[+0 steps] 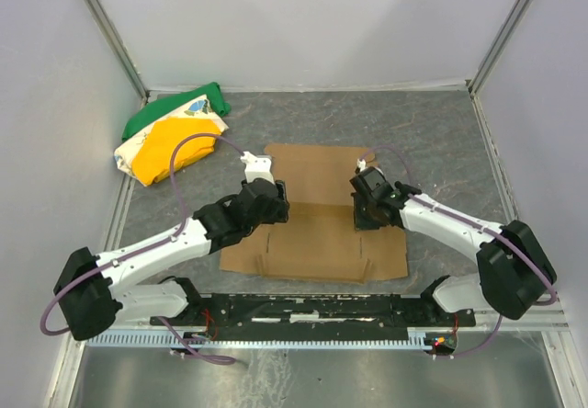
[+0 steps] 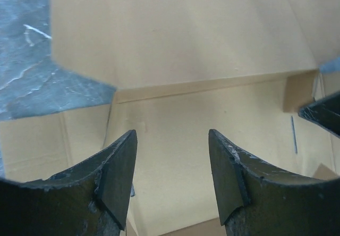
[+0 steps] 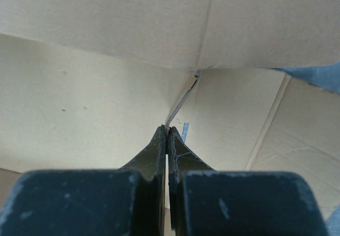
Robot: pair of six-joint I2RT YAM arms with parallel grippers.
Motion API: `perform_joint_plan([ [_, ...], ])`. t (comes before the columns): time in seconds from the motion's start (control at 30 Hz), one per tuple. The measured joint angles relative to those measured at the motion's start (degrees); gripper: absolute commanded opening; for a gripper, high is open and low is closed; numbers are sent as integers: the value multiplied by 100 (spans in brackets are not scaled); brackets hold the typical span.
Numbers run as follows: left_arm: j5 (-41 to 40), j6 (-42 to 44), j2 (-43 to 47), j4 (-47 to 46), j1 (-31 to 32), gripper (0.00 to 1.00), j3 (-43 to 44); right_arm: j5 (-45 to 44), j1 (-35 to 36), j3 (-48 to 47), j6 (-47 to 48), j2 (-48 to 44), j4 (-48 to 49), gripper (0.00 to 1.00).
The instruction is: Fold the paper box
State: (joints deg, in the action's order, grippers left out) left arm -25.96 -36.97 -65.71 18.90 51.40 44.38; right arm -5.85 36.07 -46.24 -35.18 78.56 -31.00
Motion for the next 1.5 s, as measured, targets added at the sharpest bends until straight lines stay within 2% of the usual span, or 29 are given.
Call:
perform_joint_plan([
  [0.27, 662, 575, -343, -127, 205, 69, 144, -105, 175, 348, -271, -219, 208, 2],
  [0.53, 848, 1495, -1692, -44, 297, 71, 1331, -186, 181, 549, -341, -463, 232, 2],
  [0.67, 966, 2157, -1965, -66, 313, 70, 1709, -227, 181, 590, -315, -621, -15, 2],
  [0.77, 1274, 2774, -1919, -393, 310, 71, 1543, -240, 181, 590, -275, -662, -160, 2],
  [1.03, 2341, 4581, -1512, -1104, 310, 75, 367, -195, 181, 590, -181, -664, -170, 2],
  [1.3, 2608, 5654, -1930, -1956, 310, 75, 391, -98, 181, 590, -138, -669, -162, 2],
  [1.5, 2811, 6067, -2485, -2120, 245, 74, 476, -33, 181, 599, -98, -686, -181, 2],
])
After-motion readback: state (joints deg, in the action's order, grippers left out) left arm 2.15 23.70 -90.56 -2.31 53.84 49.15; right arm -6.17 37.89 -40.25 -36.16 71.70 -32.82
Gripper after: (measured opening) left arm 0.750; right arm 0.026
